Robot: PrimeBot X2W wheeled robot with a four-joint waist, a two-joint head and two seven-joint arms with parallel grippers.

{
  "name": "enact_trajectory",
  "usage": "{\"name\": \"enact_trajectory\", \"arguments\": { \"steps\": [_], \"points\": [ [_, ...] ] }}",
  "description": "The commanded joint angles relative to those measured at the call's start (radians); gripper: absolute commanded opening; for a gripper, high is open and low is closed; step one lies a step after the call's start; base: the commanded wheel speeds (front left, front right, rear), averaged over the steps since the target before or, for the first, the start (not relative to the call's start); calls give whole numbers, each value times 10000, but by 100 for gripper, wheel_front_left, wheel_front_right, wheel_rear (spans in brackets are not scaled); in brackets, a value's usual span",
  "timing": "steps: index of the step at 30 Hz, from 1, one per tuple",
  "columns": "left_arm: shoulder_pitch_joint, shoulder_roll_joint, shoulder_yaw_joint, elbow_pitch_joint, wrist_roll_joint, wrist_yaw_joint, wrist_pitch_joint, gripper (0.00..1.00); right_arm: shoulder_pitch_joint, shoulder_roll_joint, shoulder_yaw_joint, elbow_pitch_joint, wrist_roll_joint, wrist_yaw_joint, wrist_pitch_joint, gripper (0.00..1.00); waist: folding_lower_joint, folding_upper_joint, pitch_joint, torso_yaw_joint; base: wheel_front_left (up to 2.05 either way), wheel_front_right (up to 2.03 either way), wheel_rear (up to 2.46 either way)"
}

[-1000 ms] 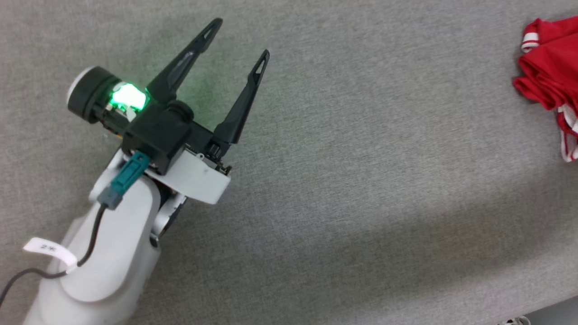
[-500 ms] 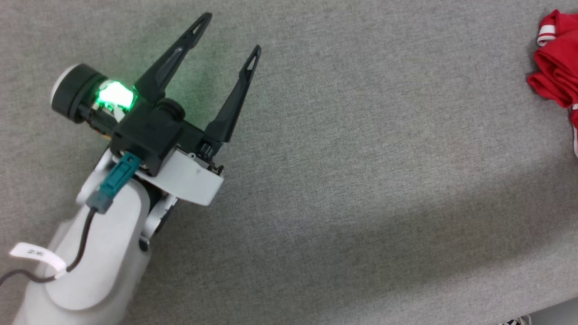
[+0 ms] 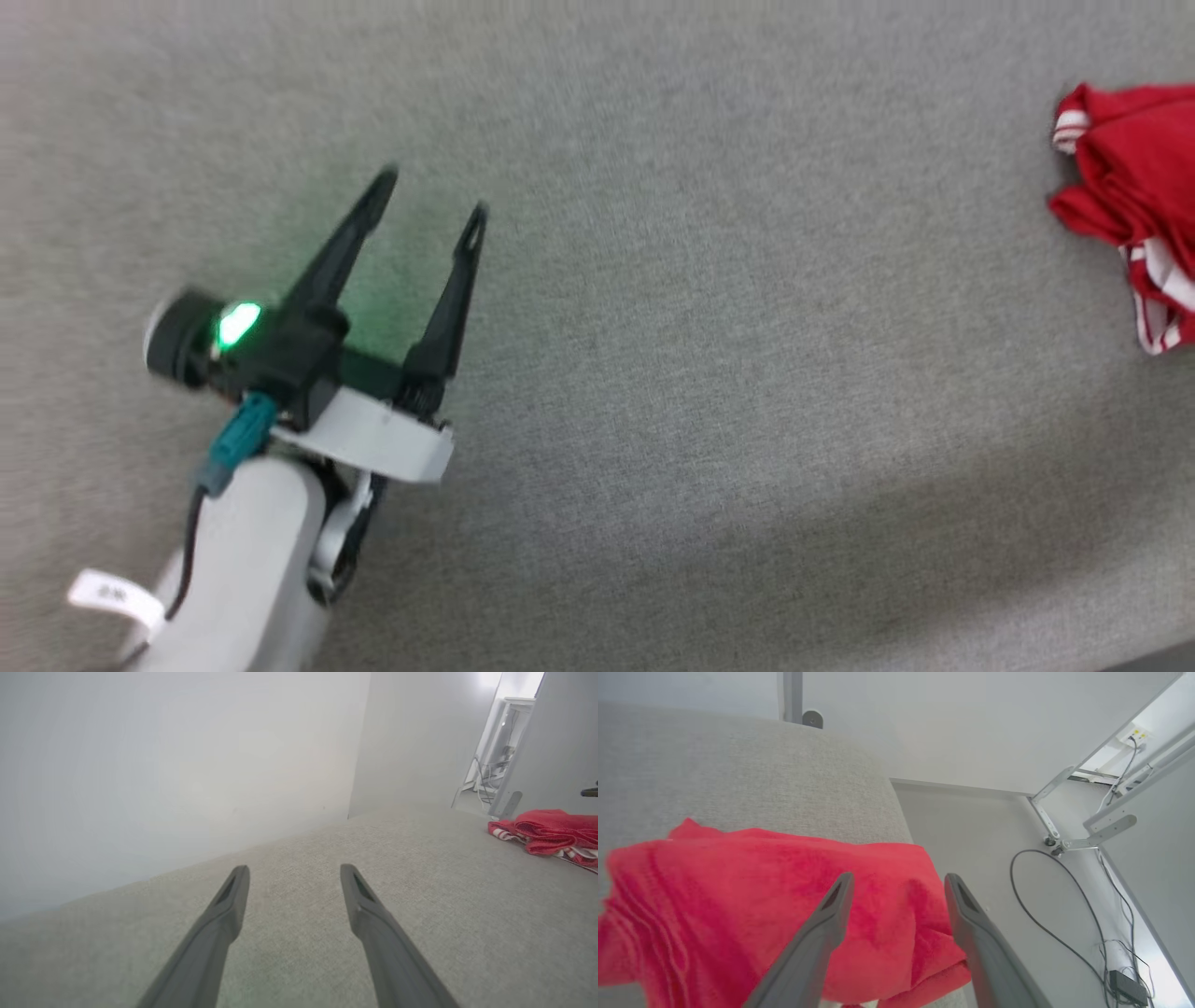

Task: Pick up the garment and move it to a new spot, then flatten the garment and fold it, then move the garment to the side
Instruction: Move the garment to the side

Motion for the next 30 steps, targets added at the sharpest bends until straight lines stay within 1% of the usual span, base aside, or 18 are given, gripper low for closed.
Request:
{"name": "enact_trajectory", "arguments": {
  "steps": [1, 7, 10, 14, 19, 22, 26, 30],
  "points": [
    [284, -101, 82, 127, -182, 82, -75, 100, 217, 66, 101, -107, 69, -11, -89, 100, 0, -1, -809, 339, 0, 0, 0],
    [1369, -469, 440, 979, -683, 306, -285, 100, 1103, 669, 411, -735, 442, -11, -304, 100, 0, -1, -1848, 940, 0, 0, 0],
    [1935, -737, 700, 1429, -928, 427, -323, 100, 1675, 1171, 401, -961, 409, -11, -354, 100, 0, -1, -2393, 1299, 0, 0, 0],
    [2597, -979, 1181, 1694, -1080, 459, -335, 100, 2474, 1858, -241, -1605, 79, -11, -368, 100, 0, -1, -2971, 1657, 0, 0, 0],
    [3381, -1322, 1900, 1781, -1034, 357, -326, 100, 3629, 2867, -916, -2466, -798, -11, -372, 100, 0, -1, -3694, 2056, 0, 0, 0],
    [3808, -1546, 2193, 1939, -963, 206, -324, 100, 4274, 3295, -1568, -2971, -1331, -11, -372, 100, 0, -1, -4126, 2304, 0, 0, 0],
    [4108, -1733, 2474, 2092, -833, -1, -325, 100, 5327, 3734, -3099, -3842, -2205, -11, -373, 100, 0, -1, -4612, 2682, 0, 0, 0],
    [4450, -1860, 2708, 2040, -647, -208, -326, 100, 6406, 4153, -4243, -4733, -2985, -11, -373, 100, 0, -1, -4996, 2908, 0, 0, 0]
  ]
}}
